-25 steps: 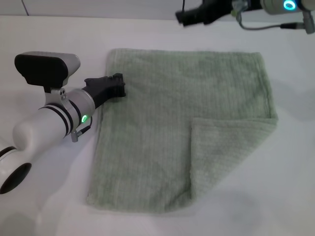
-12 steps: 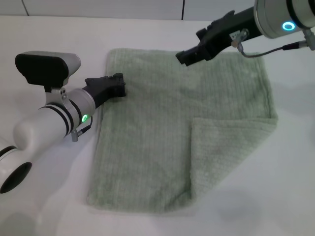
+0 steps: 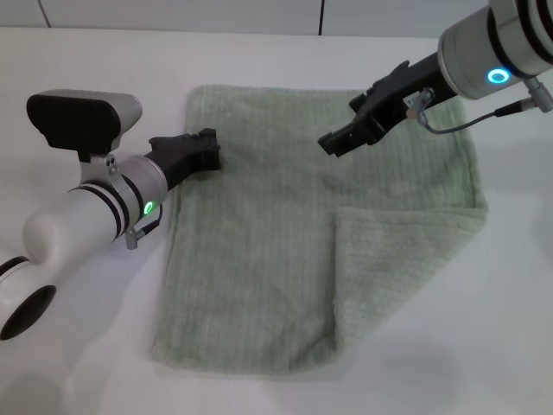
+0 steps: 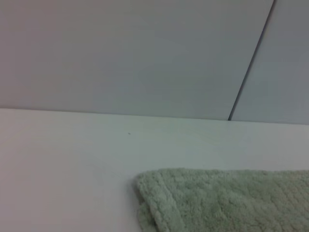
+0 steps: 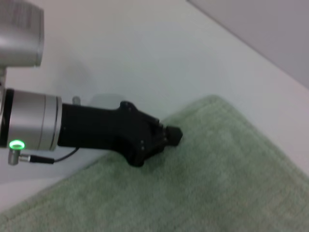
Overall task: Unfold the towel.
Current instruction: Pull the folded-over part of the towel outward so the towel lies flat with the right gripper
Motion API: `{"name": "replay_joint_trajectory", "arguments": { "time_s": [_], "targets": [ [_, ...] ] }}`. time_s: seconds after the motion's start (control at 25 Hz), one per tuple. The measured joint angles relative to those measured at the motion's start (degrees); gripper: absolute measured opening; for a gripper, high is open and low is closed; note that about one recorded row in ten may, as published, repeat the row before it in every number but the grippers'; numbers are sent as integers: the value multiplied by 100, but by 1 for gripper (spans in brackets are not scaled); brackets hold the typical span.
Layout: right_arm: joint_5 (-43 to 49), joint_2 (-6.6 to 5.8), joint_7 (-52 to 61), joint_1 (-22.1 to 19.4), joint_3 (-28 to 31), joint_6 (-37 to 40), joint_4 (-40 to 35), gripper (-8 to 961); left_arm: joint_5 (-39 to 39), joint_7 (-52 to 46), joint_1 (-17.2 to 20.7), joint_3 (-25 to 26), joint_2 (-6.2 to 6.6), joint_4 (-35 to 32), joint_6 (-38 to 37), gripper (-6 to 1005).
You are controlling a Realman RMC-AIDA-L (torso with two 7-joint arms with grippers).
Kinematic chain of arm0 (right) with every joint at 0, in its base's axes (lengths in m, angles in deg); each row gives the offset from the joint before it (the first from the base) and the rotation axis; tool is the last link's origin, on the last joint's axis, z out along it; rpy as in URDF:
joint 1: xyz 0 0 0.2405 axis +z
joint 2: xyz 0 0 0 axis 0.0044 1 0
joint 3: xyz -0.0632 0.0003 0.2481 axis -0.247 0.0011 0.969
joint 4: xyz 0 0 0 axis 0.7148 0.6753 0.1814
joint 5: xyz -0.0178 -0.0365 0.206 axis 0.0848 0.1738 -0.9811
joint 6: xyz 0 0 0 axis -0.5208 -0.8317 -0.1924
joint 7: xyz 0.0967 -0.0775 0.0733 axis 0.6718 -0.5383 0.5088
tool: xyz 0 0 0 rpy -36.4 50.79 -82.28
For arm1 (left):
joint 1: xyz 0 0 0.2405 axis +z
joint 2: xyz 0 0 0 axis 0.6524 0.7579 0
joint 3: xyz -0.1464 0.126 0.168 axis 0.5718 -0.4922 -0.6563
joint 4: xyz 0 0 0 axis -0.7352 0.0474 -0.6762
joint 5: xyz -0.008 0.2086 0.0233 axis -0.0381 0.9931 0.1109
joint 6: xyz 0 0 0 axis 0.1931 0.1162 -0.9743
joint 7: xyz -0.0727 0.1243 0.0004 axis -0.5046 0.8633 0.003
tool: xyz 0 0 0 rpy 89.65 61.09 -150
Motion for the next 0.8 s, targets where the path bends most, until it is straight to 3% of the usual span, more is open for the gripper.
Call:
{"name": "replay_joint_trajectory", "arguments": {
  "time_s": [0.8],
  "targets": [
    [131, 21, -46, 170, -169, -8, -497, 742, 273, 65, -23, 7, 9, 1, 1, -2]
  ]
}}
